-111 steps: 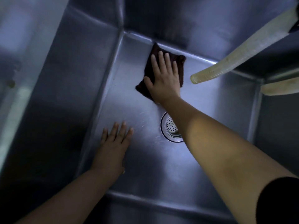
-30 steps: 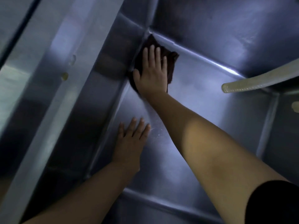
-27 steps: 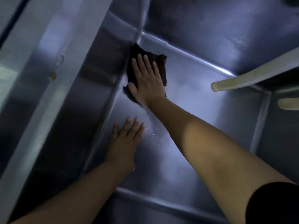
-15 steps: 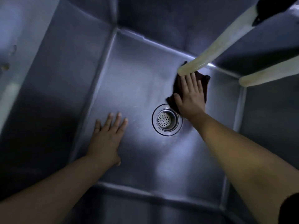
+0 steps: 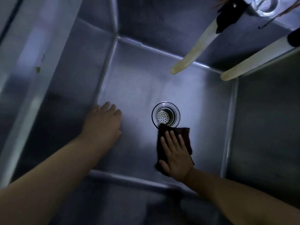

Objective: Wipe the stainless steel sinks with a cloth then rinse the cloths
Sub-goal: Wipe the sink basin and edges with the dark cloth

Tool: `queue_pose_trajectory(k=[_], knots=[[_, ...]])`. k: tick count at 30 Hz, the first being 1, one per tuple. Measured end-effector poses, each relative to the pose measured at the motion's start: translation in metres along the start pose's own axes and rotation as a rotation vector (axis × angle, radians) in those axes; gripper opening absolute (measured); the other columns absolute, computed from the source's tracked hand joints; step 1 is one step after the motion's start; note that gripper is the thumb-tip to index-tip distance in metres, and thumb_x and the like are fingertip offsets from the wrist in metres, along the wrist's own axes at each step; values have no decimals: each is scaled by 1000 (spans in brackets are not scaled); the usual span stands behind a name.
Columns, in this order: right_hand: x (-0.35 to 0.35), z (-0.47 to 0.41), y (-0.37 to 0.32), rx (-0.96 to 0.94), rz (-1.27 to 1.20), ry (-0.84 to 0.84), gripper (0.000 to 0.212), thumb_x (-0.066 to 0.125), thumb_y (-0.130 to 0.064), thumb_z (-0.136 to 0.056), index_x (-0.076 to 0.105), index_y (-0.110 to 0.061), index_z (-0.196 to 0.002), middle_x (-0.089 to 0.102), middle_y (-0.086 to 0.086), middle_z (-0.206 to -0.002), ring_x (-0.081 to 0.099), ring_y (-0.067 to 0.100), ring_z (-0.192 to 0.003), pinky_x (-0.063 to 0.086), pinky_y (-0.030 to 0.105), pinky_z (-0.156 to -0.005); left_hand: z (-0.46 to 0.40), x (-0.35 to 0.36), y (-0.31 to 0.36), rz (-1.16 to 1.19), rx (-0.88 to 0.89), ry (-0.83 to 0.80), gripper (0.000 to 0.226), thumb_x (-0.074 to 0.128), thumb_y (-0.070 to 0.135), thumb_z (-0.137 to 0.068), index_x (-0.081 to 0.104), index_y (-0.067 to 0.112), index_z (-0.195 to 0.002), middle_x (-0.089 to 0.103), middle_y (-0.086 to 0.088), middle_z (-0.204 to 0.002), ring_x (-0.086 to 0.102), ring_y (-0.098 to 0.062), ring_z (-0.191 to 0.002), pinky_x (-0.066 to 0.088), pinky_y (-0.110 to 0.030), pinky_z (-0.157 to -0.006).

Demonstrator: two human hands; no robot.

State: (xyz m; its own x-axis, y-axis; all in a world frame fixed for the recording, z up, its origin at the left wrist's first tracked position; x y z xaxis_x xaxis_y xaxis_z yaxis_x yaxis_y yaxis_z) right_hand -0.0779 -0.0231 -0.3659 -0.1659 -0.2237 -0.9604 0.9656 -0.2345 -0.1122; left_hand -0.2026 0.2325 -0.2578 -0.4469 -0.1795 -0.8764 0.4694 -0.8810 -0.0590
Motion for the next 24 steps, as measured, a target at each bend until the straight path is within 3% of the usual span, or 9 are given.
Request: queue_pose_trajectory(k=[6, 12, 18, 24], knots=[[-12, -83, -46, -237, -6, -11, 81, 46, -52, -83, 24, -10, -149, 20, 15, -156, 12, 31, -146, 8, 51, -117, 14, -12, -1, 45, -44, 139, 46, 69, 29, -76, 60, 7, -115, 62, -14, -118, 47, -30, -126, 36, -40, -100], [-34, -177, -23, -79, 4, 34, 81, 42, -53, -85, 19, -11, -151, 15, 13, -158, 9, 28, -146, 6, 46, -118, 17, -7, 3, 66, -22, 123, 45, 87, 17, -50, 68, 1, -87, 68, -19, -87, 64, -38, -98, 50, -44, -83], [-47, -199, 38, 175, -12, 76, 78, 30, -58, -90, 13, -13, -151, 11, 10, -159, 5, 25, -147, 1, 42, -118, 20, -5, -5, 74, -52, 100, 46, 85, 13, -53, 68, -2, -93, 68, -24, -95, 62, -40, -104, 48, -48, -87], [-45, -131, 109, 332, -58, 105, 74, 36, -51, -93, 17, -9, -151, 14, 15, -158, 7, 28, -147, 0, 40, -118, 18, -3, 3, 122, -26, 117, 44, 84, 12, -55, 69, -2, -94, 68, -21, -99, 62, -39, -104, 49, -46, -87]])
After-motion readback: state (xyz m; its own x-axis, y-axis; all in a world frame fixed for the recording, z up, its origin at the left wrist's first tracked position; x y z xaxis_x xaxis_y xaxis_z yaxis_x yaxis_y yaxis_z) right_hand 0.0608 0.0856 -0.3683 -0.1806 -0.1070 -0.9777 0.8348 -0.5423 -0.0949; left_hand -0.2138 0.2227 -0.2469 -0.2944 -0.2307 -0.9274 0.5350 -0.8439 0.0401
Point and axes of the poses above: each hand's wrist, its own z-axis away from the middle knuckle, its own x-axis out of the palm, y = z × x, the point moved 1 cm from there along -z, towards the middle knuckle
